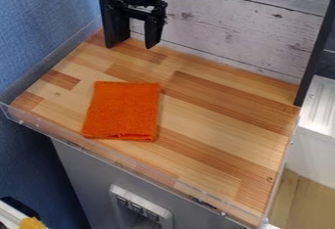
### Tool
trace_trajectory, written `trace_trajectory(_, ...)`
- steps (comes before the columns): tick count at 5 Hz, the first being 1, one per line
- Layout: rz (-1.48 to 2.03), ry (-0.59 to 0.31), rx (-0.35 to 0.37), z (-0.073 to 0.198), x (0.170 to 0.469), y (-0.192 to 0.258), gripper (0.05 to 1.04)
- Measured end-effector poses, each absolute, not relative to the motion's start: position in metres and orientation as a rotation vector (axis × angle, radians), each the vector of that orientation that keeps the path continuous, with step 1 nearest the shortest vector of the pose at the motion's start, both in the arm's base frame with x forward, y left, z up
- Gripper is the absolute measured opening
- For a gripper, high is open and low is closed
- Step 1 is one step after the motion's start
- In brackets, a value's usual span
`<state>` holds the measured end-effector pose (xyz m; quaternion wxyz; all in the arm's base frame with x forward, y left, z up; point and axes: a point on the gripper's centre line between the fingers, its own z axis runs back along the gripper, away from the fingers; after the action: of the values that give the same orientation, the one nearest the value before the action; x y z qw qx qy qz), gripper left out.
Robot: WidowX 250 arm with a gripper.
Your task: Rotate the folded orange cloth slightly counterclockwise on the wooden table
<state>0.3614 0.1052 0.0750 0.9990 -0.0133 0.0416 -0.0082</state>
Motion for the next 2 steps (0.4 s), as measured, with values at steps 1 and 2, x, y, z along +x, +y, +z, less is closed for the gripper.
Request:
trace_trajectory(1, -0.076, 0.112, -0.039, 0.061, 0.351, 0.103, 0.996)
trace_trajectory(2, -0.163, 0.094, -0.038, 0.060, 0.337, 0.098, 0.999)
